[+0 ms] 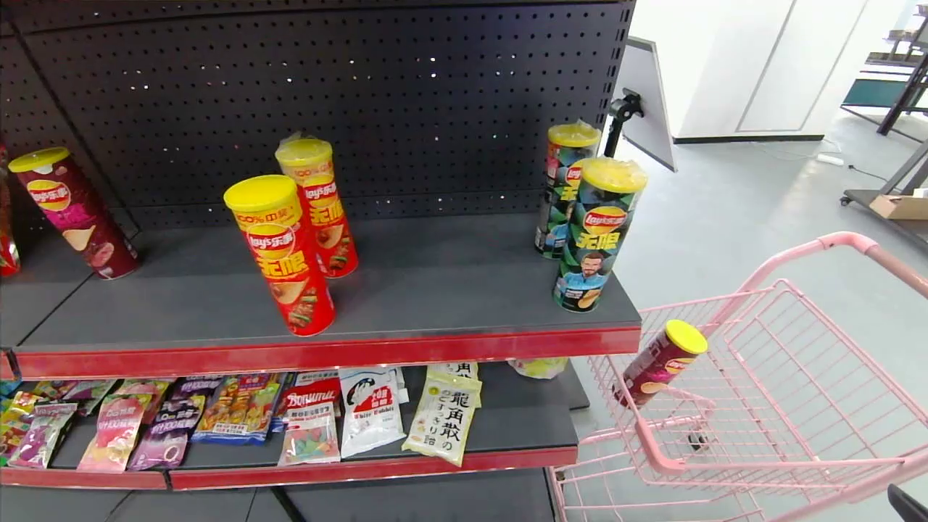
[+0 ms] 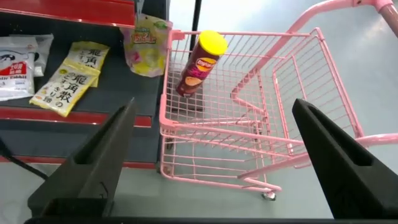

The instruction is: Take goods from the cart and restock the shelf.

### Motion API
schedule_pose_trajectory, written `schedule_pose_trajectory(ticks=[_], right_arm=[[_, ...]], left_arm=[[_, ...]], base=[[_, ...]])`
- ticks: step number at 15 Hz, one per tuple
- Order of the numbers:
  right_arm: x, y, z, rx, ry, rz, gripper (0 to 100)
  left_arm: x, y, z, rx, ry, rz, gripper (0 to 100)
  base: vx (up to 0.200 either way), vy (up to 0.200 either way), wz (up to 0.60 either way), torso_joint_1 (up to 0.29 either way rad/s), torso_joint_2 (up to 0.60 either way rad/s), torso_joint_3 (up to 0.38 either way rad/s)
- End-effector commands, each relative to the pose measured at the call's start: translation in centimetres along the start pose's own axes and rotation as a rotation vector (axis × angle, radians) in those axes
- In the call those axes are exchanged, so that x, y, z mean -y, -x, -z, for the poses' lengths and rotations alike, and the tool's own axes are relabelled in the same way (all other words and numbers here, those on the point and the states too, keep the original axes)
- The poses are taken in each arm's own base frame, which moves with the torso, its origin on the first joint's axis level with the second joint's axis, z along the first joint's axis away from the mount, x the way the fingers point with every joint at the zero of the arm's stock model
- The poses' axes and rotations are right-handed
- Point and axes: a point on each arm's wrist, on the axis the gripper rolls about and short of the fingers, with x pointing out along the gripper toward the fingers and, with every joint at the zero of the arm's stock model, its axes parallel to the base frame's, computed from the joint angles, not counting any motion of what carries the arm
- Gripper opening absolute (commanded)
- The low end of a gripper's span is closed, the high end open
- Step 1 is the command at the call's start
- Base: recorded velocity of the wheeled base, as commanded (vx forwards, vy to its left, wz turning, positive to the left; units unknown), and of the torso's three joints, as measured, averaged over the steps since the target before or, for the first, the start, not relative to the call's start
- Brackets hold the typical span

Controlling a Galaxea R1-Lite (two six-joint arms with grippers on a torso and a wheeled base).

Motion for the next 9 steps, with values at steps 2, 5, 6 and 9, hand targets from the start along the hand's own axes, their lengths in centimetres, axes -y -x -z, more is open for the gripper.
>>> schedule_pose_trajectory(ticks=[2,5,6,9], right_arm=[[-0.03,-0.07,0.08,-0.007,0.002,-0.002,100],[-0.03,-0.07,0.08,-0.007,0.002,-0.002,100],[-0.03,-0.09,0.08,-0.009,0.002,-0.002,100],[-0.05,-0.18,0.12,-0.016,0.003,-0.003,100]], left_arm=[[-0.02,0.03,-0.01,0.005,0.001,0.002,100],[-0.06,0.21,0.05,0.018,0.005,-0.002,100],[-0.07,0.29,0.10,0.022,0.007,-0.003,100],[-0.12,0.79,0.42,0.065,0.023,0.018,100]], base=[[0.000,0.000,-0.60,-0.005,0.00,0.005],[0.000,0.000,-0.60,0.007,0.01,0.004],[0.000,0.000,0.00,0.000,0.00,0.000],[0.000,0.000,0.00,0.000,0.00,0.000]])
